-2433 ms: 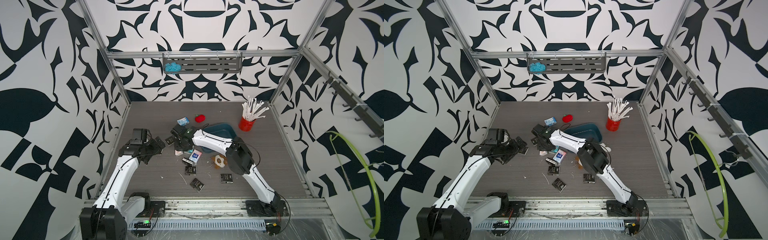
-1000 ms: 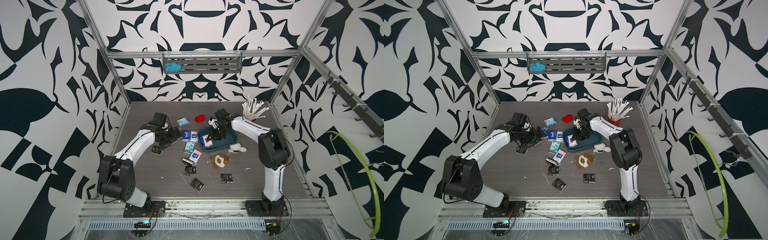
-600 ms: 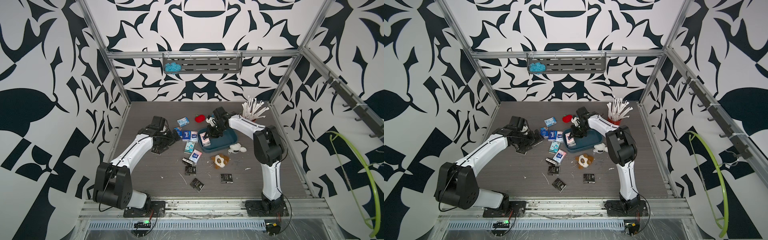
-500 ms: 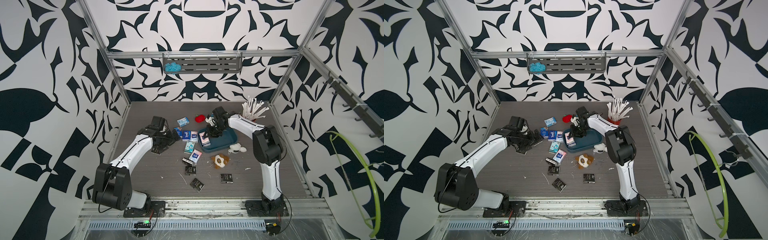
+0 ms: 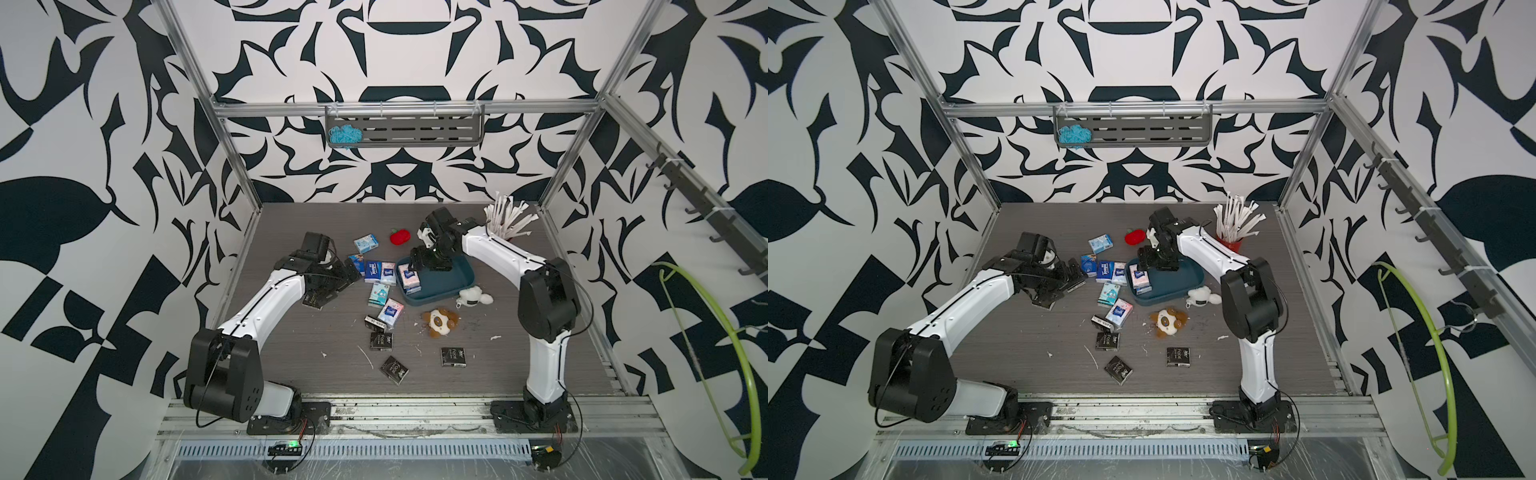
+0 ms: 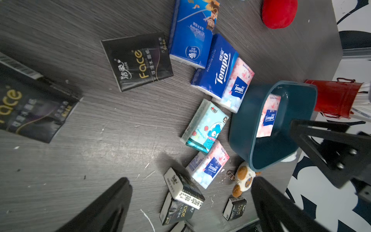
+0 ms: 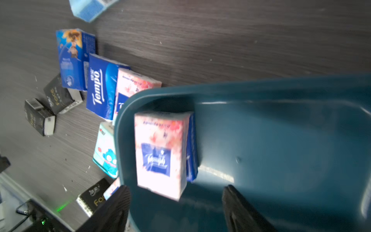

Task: Put the pocket tissues into the storage box
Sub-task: Place the pocket tissues in the storage box, then pick up the pocket tissues from the center of the board.

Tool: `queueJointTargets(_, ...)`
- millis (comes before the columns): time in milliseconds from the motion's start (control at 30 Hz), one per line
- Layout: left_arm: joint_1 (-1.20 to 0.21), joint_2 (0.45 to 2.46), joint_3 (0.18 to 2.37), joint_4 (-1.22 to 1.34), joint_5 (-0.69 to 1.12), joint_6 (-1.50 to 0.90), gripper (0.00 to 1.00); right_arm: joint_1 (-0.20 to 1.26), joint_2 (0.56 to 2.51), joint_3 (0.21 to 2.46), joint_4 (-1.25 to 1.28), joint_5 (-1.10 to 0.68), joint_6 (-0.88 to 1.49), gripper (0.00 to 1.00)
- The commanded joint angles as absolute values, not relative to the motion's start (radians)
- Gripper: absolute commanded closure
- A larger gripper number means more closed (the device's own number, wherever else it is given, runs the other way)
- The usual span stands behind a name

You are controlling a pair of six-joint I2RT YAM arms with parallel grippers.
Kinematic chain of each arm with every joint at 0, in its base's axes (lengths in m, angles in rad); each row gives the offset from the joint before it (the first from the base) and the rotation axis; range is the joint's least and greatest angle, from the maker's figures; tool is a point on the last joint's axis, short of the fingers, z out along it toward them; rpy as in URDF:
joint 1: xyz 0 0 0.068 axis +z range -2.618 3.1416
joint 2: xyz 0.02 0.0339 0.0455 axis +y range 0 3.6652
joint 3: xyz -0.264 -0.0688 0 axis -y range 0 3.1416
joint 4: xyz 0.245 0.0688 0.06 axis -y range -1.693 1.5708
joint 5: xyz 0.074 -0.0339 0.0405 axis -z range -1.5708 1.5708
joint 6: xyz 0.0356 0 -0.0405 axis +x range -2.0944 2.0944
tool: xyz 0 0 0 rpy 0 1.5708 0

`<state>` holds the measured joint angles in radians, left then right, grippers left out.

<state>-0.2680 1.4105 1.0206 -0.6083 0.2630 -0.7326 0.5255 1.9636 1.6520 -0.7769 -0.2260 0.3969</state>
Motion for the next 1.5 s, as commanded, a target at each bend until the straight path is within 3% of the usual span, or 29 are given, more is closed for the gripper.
queueJointTargets(0,-0.268,1.405,0.989,-0.606,0.291,-0.696,0.0,0.623,1.876,1.624,-0.851,-0.011,0.508,0.1)
queueJointTargets(67,-0.268,1.404,0.974,-0.596,0.294,-0.684,0.0,0.692,1.846,1.601,-0.86,0.059,0.59,0.02)
queueJointTargets(233,-0.268,1.399,0.93,-0.564,0.29,-0.675,0.0,0.859,1.837,1.599,-0.917,0.176,0.783,0.01)
queueJointTargets(500,-0.268,1.382,0.879,-0.521,0.217,-0.65,0.0,0.98,1.928,1.604,-0.878,0.21,1.039,0.11)
queueJointTargets(1033,-0.243,1.343,0.844,-0.566,0.169,-0.584,0.0,0.994,2.095,1.669,-0.776,0.226,1.201,0.11)
queueJointTargets(1467,-0.233,1.282,0.834,-0.603,0.157,-0.567,0.0,0.976,2.128,1.639,-0.746,0.207,1.223,0.28)
